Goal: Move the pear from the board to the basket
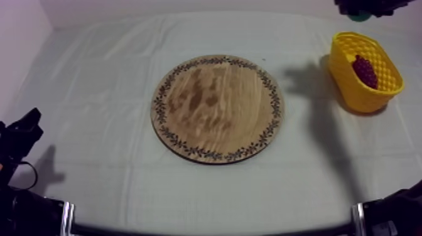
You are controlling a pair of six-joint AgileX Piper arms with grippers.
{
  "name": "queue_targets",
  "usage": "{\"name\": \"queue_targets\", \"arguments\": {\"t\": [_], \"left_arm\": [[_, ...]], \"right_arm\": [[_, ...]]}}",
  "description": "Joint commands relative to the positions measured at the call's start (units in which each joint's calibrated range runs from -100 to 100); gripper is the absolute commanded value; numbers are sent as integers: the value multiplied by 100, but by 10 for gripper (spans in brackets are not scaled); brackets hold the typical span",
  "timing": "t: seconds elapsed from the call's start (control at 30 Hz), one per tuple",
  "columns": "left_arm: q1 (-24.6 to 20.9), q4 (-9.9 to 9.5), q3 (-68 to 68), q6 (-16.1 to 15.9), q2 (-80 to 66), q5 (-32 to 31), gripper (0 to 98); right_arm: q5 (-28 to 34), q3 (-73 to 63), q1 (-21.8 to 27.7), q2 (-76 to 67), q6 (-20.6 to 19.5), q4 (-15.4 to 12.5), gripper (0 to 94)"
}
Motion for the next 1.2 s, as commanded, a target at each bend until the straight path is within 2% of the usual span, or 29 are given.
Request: {"name": "queue_targets", "arguments": {"t": [0.0, 0.13, 0.3, 0.53, 0.73, 0.87, 1.03, 1.1, 1.17], "left_arm": [[2, 2, 0, -1, 0, -1, 1], [2, 2, 0, -1, 0, -1, 1], [2, 2, 0, -1, 0, -1, 1], [2, 2, 0, -1, 0, -1, 1], [2, 2, 0, -1, 0, -1, 1], [2, 2, 0, -1, 0, -1, 1], [2, 2, 0, -1, 0, -1, 1], [2, 2, 0, -1, 0, -1, 1], [2, 2, 0, -1, 0, -1, 1]], "right_arm": [[-549, 132, 516, 12, 40, 121, 395], [-1276, 473, 951, 49, 9, 316, 393], [-1844, 1020, 1288, 192, -137, 499, 400], [-2634, 1941, 1471, 556, -792, 1091, 407], [-3022, 2286, 1359, 824, -1299, 1481, 471], [-3445, 2350, 1349, 948, -1820, 2028, 533], [-3722, 2373, 1352, 1005, -2756, 3121, 597], [-3748, 2332, 1325, 979, -3018, 3383, 608], [-3750, 2268, 1288, 890, -3170, 3499, 615]]}}
